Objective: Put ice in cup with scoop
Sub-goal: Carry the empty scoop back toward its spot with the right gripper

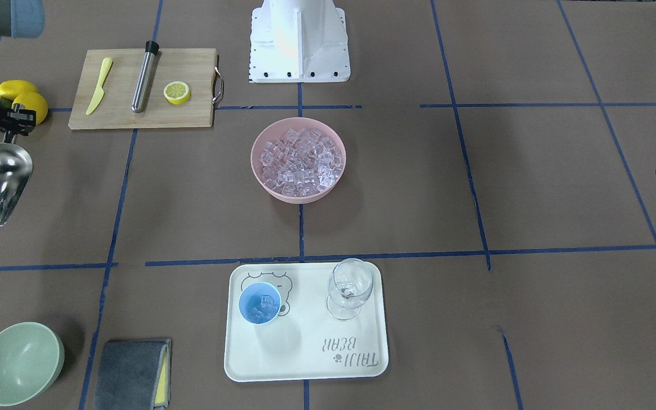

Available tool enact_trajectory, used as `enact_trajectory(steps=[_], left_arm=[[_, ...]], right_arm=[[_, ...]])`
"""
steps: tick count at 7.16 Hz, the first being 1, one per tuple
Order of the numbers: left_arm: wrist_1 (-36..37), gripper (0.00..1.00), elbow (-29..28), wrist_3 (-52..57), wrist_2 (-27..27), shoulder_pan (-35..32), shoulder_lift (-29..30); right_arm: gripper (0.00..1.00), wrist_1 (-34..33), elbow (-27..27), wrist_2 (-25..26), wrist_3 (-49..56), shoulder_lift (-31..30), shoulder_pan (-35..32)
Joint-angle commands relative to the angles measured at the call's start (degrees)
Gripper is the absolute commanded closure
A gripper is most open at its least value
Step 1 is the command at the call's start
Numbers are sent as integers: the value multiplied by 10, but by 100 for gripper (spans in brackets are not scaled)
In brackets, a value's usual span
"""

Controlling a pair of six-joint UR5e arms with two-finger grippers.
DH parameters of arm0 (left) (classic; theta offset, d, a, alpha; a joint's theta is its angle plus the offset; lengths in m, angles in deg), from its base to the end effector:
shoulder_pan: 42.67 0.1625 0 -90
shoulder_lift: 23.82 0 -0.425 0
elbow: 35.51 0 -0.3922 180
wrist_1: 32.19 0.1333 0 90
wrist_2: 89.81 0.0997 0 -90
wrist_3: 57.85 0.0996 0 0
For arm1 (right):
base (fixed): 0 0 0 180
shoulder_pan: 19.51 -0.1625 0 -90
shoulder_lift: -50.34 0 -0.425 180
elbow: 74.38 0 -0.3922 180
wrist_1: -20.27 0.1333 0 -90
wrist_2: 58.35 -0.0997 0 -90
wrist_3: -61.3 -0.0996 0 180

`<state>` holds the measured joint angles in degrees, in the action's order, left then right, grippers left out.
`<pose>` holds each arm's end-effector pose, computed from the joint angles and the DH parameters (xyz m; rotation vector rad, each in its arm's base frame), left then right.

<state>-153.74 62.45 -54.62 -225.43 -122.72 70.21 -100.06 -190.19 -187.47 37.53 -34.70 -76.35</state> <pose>0.0310 -0.5365 0.4868 0.6784 0.8039 0.5108 -0.2003 -0.4354 0.4618 -0.3193 -0.6044 -0.1601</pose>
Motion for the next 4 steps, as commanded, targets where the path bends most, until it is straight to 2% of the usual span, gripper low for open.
enact_trajectory(steps=[1, 2, 3, 4], left_arm=[[0, 0, -1, 0, 0, 2, -2], [-1, 0, -2, 0, 0, 2, -2], [-1, 0, -2, 0, 0, 2, -2], [-1, 0, -2, 0, 0, 2, -2]], right_arm=[[100, 136, 38, 4, -97, -24, 65], [100, 188, 64, 5, -142, -23, 83], [100, 211, 88, 1, -148, -21, 89], [100, 210, 91, -8, -148, -20, 89]])
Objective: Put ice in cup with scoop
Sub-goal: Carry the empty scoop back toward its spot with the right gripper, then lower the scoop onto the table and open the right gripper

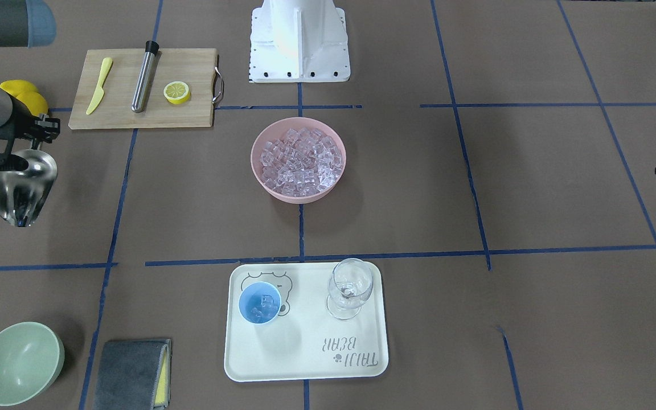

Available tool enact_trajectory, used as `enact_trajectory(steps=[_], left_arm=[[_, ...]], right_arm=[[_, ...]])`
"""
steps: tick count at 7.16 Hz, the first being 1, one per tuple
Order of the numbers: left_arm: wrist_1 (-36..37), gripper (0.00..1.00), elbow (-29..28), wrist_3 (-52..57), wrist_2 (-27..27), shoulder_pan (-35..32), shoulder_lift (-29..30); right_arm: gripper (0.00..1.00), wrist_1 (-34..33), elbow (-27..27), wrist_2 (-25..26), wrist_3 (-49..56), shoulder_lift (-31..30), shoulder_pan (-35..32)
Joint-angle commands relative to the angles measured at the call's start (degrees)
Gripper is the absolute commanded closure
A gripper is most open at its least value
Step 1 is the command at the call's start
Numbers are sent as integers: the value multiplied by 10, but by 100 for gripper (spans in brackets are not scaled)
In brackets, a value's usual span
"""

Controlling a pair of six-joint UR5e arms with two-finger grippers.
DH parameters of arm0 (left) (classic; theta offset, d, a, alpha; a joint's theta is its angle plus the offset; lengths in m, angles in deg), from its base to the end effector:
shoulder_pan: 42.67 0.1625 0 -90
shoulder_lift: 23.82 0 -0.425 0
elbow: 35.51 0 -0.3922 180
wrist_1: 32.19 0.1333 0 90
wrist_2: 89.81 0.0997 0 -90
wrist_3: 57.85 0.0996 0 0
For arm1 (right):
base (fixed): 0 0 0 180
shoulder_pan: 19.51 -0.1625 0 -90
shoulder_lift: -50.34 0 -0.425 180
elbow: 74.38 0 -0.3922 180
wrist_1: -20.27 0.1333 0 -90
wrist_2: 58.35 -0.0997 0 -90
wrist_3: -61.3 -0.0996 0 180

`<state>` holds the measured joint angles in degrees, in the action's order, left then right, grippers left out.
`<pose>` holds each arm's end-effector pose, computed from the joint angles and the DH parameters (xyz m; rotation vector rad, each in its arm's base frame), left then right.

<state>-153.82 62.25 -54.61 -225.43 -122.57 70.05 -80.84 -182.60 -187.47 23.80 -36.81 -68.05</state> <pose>0.0324 -0.5358 0.4899 0.6728 0.8050 0.5115 -0.2774 -0.4204 0.5048 -0.3043 -0.6322 -0.1256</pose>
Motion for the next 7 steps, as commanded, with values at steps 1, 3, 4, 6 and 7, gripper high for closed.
enact_trajectory(steps=[1, 3, 4, 6, 7], left_arm=[[0, 0, 0, 0, 0, 0, 0], [0, 0, 0, 0, 0, 0, 2], [0, 0, 0, 0, 0, 0, 3], [0, 0, 1, 0, 0, 0, 4], [1, 0, 1, 0, 0, 0, 5]], right_arm=[[100, 18, 26, -34, -7, 1, 6], [100, 15, 34, -50, -5, 3, 7], [100, 17, 39, -59, -2, 4, 8], [41, 19, 48, -57, 1, 6, 8], [1, 20, 48, -55, 1, 8, 8]])
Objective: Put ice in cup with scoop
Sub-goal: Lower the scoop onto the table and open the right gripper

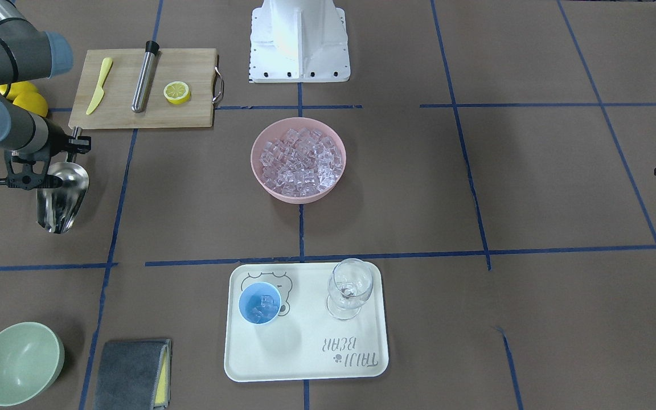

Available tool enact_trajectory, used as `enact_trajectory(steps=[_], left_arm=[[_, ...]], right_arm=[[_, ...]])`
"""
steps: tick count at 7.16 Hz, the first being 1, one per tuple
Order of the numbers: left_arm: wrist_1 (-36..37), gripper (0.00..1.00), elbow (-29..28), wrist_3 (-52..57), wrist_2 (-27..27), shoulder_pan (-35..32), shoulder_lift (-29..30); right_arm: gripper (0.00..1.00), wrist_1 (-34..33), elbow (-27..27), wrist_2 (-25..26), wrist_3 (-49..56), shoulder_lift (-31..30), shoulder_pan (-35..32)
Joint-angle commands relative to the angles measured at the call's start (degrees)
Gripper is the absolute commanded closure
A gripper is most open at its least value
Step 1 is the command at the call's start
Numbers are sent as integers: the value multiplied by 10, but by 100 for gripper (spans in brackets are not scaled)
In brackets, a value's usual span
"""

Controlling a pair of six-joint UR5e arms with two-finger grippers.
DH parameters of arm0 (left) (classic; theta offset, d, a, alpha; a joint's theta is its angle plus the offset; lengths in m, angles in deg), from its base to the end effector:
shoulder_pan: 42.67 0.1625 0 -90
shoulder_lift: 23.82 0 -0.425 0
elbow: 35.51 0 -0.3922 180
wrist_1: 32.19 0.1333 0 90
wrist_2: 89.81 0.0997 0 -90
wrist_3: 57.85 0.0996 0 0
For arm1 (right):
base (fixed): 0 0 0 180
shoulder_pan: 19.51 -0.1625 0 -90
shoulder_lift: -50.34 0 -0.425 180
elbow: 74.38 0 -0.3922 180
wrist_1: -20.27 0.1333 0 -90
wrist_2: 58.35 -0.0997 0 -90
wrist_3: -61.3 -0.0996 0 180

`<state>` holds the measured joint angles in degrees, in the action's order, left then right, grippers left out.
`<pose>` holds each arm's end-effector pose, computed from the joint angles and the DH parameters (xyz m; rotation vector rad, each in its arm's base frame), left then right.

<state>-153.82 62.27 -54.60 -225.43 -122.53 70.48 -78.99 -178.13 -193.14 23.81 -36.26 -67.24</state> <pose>0.0331 -0.5382 0.4857 0.6801 0.8049 0.5152 -0.2953 -0.4187 0.5274 -0.4005 -0.6831 -0.1328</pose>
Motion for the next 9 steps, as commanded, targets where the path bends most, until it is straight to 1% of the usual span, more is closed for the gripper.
enact_trajectory(steps=[1, 2, 3, 4, 6, 7, 8, 9], left_arm=[[1, 0, 0, 0, 0, 0, 2], [2, 0, 0, -1, 1, 0, 3], [2, 0, 0, -1, 3, 1, 3], [2, 0, -2, -1, 5, 1, 1], [15, 0, -16, -2, 8, -1, 1], [51, 0, -16, -2, 8, -2, -2], [89, 0, -15, -2, 7, -4, -4], [104, 0, -16, 0, 7, -15, -18]], right_arm=[[0, 1, 3, 1, -1, 3, 0], [0, 2, 0, 3, 0, 3, -1], [0, 4, -20, 9, -6, 5, -10], [0, 25, -36, 15, -7, 10, -52], [0, 42, -103, 51, -2, 7, -117], [0, 43, -110, 58, 6, 6, -159], [0, 43, -105, 60, 69, 4, -191], [0, 43, -91, 60, 139, 1, -214]])
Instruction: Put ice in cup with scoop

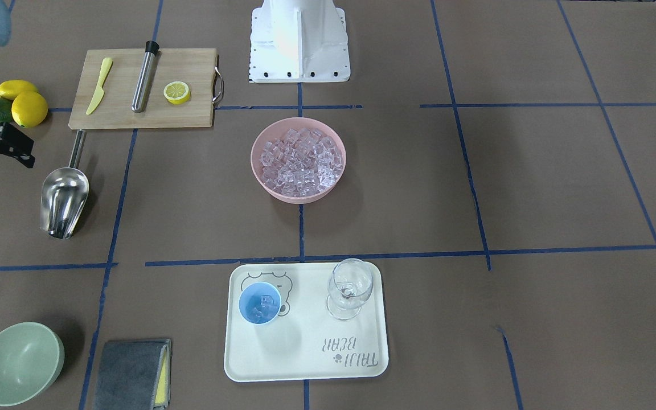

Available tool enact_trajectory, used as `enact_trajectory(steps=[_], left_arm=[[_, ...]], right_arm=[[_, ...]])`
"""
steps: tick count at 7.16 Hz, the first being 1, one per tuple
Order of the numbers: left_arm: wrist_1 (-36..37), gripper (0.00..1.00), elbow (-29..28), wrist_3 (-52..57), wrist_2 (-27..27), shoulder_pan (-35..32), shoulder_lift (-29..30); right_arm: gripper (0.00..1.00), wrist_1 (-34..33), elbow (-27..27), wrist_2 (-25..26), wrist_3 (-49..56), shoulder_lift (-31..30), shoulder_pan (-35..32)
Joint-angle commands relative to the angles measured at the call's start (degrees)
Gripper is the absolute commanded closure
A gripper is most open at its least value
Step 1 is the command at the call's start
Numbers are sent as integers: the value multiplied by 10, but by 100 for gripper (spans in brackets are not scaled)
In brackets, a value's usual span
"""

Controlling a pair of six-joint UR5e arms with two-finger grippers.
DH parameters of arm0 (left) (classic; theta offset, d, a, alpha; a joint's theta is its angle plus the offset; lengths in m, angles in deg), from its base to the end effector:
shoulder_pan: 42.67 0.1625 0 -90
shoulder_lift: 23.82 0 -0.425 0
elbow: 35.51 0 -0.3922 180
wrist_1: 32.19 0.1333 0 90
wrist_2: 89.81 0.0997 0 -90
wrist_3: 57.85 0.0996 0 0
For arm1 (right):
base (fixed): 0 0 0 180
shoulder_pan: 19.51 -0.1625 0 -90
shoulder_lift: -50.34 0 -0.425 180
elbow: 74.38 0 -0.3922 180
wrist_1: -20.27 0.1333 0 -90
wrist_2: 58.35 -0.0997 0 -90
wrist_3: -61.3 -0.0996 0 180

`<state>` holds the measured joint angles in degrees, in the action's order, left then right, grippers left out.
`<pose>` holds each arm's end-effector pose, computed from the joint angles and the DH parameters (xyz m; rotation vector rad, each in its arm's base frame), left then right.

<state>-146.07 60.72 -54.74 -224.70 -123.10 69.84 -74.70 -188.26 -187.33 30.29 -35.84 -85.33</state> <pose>0.0269 -0.5386 0.5225 0.5181 0.7954 0.4353 -0.1393 -0.4827 0.4371 0.0269 -0.7709 -0.0217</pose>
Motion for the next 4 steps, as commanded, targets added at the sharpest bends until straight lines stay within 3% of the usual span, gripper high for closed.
enact_trajectory(steps=[1, 4], left_arm=[[26, 0, -9, 5, 0, -35, -35], [50, 0, -34, 69, 0, -67, -54]], right_arm=[[0, 0, 21, 0, 114, -9, -59], [0, 0, 92, -21, 308, -42, -153]])
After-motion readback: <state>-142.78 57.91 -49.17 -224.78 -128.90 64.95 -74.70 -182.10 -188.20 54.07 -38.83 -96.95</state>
